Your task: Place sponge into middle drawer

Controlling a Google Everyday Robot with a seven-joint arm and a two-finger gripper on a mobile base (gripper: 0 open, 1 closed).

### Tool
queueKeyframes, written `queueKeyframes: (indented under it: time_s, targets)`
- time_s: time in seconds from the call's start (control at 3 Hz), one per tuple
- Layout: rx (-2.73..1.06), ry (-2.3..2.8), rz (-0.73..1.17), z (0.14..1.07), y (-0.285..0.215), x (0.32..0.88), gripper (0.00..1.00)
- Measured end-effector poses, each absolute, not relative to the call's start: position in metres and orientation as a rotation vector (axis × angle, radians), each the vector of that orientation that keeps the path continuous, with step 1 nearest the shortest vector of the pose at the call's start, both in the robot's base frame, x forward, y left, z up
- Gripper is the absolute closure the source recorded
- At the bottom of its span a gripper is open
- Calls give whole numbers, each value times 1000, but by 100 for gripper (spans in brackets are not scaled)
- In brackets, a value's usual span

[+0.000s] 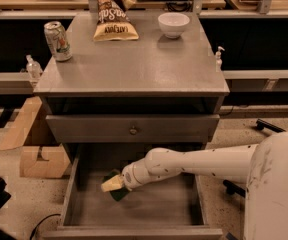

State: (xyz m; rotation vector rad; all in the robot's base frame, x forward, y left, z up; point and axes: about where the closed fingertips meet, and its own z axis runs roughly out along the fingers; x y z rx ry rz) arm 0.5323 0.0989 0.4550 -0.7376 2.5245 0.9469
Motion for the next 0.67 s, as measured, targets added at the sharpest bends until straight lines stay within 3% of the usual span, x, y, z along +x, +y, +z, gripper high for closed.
queueKeyframes:
  time_s: [0.67]
  targets:
    - [-739, 2525, 948, 455, 99, 532, 0]
